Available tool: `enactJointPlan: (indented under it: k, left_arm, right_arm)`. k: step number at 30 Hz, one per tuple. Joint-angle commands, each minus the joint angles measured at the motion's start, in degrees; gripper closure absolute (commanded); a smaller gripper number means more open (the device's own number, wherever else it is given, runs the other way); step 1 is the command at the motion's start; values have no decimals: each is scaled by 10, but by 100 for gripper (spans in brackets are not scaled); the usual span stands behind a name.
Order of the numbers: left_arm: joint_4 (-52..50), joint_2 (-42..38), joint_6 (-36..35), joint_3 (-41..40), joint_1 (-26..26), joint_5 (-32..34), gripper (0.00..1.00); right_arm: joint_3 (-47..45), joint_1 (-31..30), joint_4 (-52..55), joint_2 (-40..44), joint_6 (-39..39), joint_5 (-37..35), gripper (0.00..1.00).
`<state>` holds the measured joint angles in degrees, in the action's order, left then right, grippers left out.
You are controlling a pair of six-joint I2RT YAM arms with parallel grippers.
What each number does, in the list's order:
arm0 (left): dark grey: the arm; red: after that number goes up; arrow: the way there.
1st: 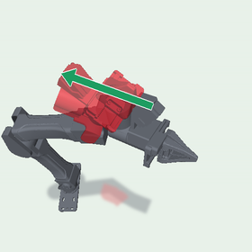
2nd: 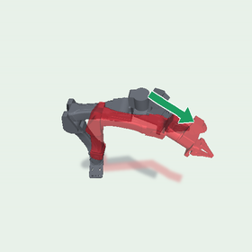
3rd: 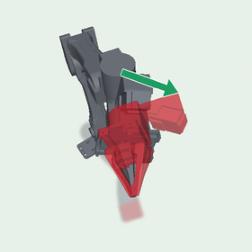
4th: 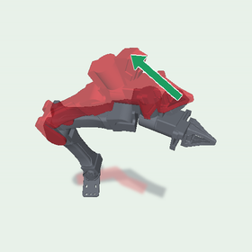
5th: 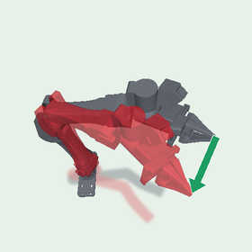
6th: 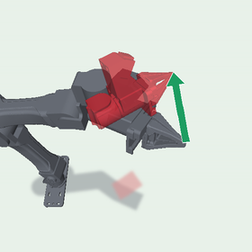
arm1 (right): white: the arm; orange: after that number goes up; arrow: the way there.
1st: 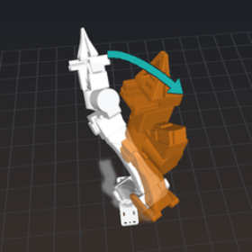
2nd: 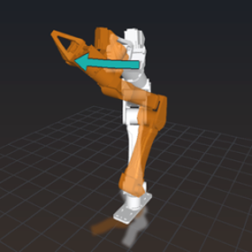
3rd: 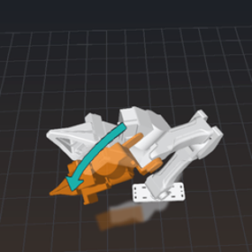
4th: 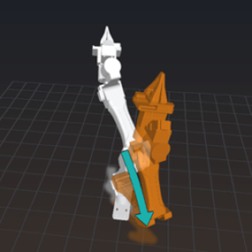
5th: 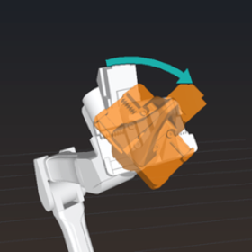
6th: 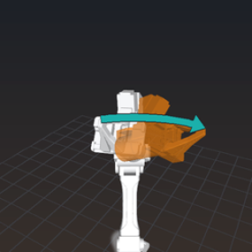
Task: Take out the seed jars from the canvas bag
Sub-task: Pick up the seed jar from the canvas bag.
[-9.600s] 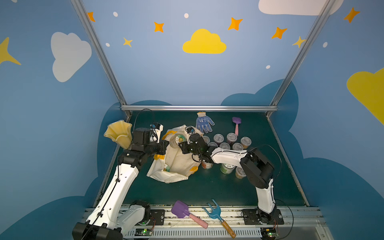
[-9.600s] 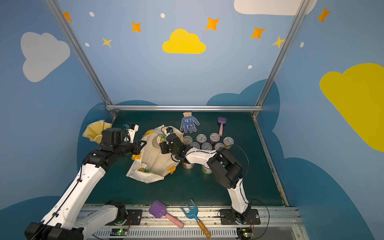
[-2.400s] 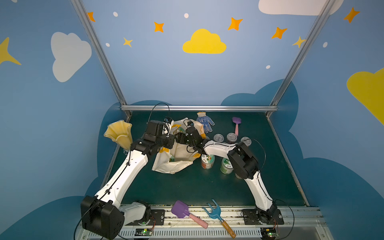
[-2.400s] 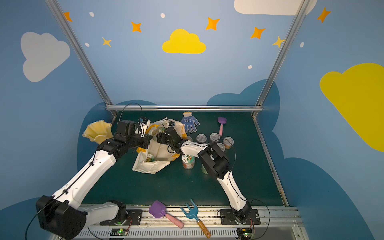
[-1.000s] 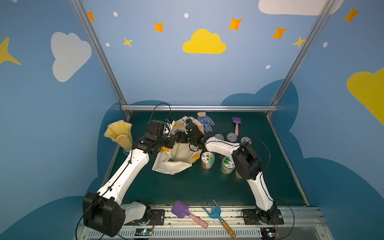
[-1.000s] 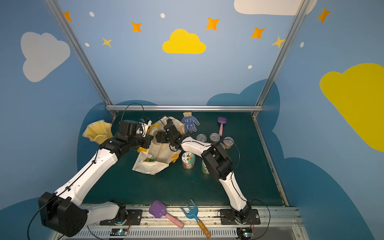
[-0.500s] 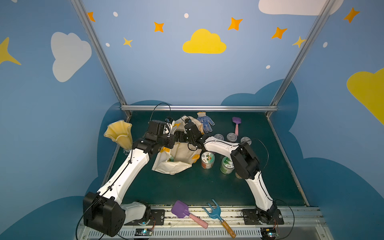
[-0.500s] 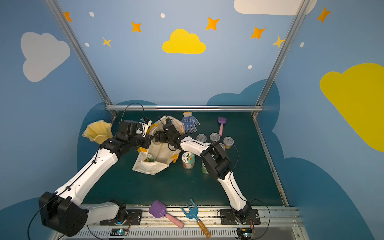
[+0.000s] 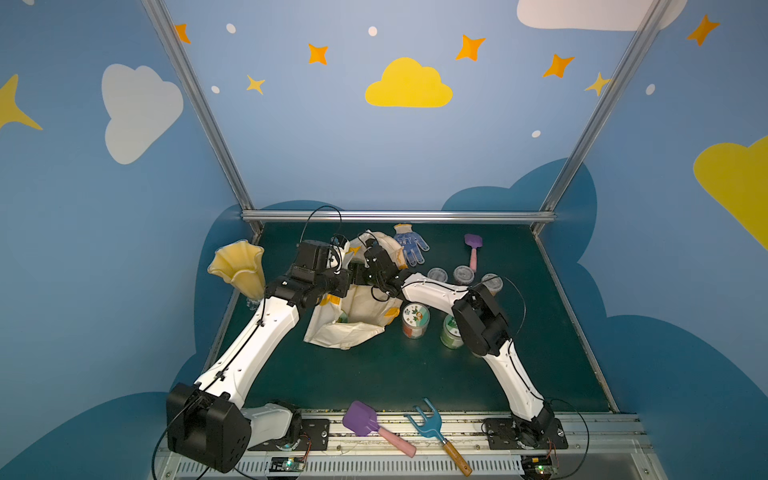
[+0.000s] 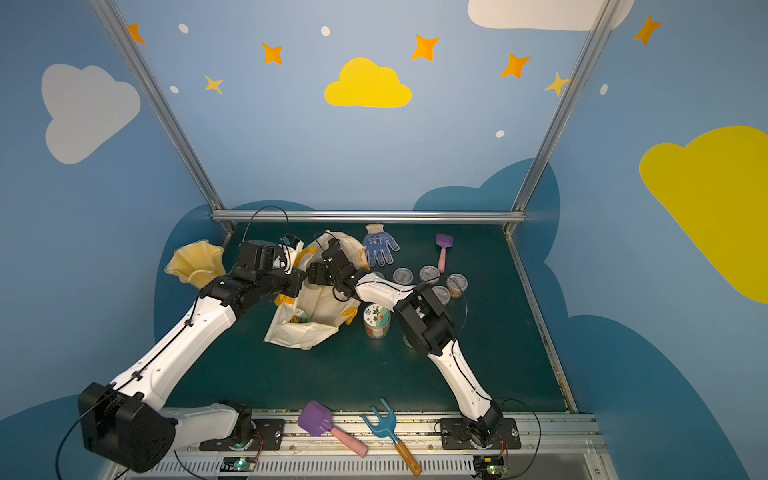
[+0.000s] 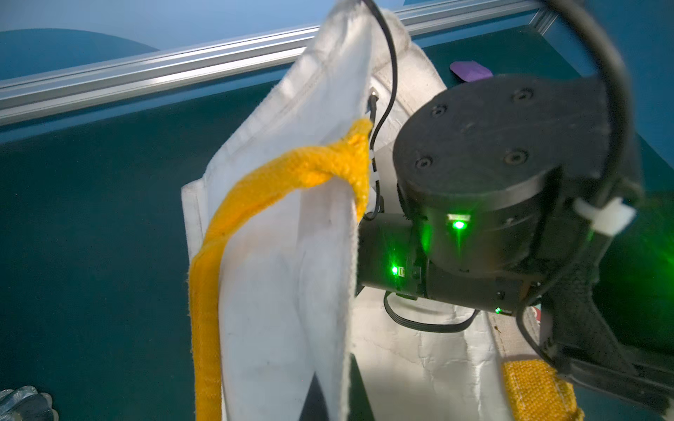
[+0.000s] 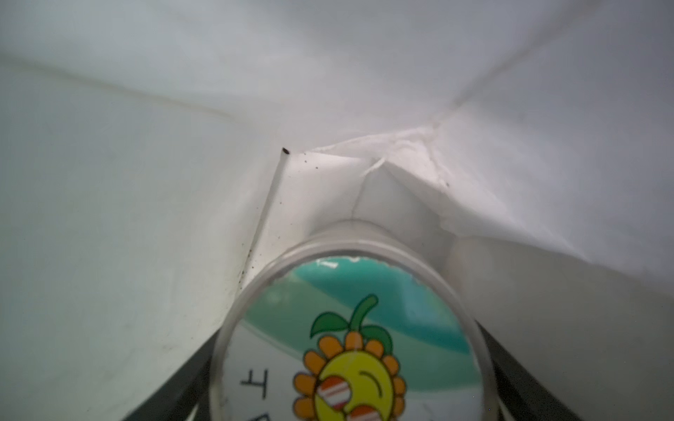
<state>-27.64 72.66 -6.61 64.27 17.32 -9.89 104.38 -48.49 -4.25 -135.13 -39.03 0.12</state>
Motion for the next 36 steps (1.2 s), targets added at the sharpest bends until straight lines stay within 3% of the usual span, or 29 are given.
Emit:
enactJointPlan:
  k: [1, 10, 36]
  left_arm:
    - [-10, 1, 0, 5, 1, -4, 94]
    - [-14, 4, 3, 8, 1, 8, 94]
    - [-36, 28, 18, 27, -5, 54, 95]
  right_arm:
    - [-39, 6, -18, 21, -8, 0, 25]
    - [-125, 10, -71, 106, 3, 19, 35]
    - [-243, 30, 29, 354, 64, 88, 35]
